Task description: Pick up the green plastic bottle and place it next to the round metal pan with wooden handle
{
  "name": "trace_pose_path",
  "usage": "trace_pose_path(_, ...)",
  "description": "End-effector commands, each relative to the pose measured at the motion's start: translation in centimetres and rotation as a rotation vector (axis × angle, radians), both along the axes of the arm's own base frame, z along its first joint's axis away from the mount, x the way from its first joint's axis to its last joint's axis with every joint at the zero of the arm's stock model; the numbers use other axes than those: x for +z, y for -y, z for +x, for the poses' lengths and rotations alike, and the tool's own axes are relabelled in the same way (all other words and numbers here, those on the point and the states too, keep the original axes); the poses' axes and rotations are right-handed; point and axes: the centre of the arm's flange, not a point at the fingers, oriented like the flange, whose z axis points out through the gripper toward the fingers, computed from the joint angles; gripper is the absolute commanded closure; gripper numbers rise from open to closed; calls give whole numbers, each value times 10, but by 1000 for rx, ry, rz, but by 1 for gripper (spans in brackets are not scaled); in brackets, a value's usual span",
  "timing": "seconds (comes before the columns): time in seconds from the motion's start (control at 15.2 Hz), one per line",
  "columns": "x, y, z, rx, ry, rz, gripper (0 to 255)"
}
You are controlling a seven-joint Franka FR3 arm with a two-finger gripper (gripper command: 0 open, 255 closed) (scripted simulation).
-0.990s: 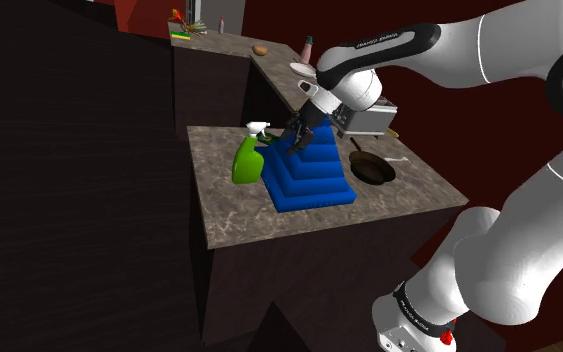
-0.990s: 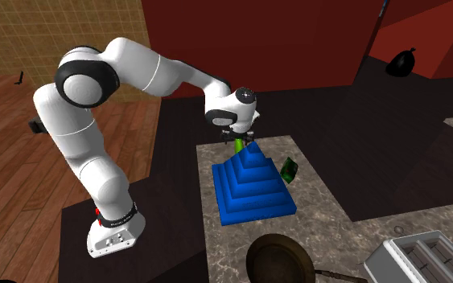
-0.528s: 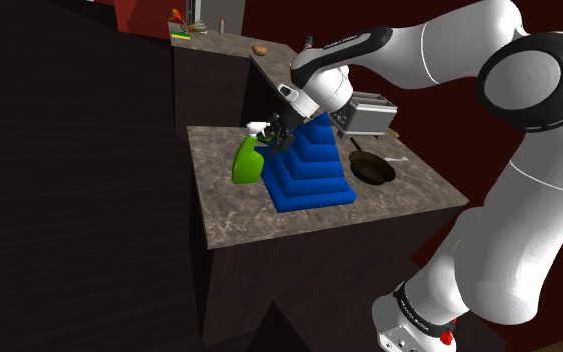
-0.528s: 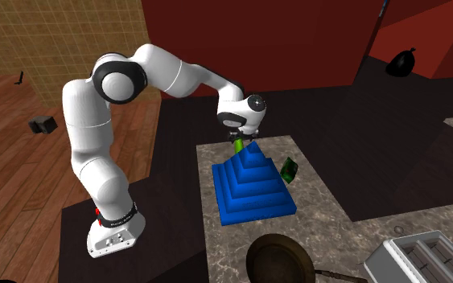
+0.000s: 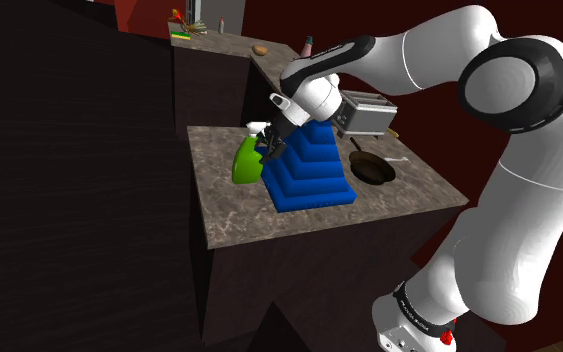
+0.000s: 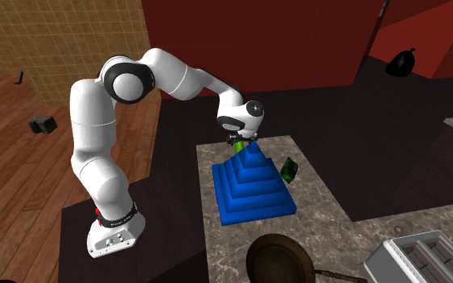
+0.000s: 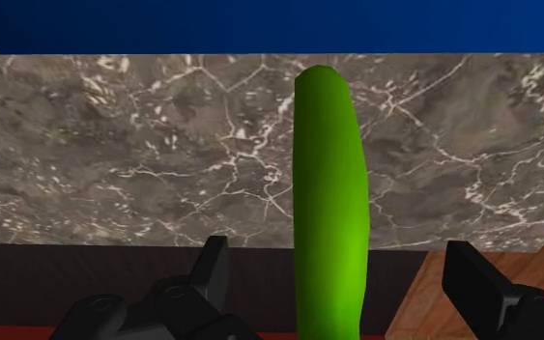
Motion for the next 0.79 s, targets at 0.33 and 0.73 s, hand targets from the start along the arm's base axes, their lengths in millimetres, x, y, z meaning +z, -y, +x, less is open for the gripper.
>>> trace_pose_path(0.33, -1, 0, 0, 0, 0, 0, 255)
trace_pose_path(0.73, 0, 0, 0, 0, 0, 0, 255)
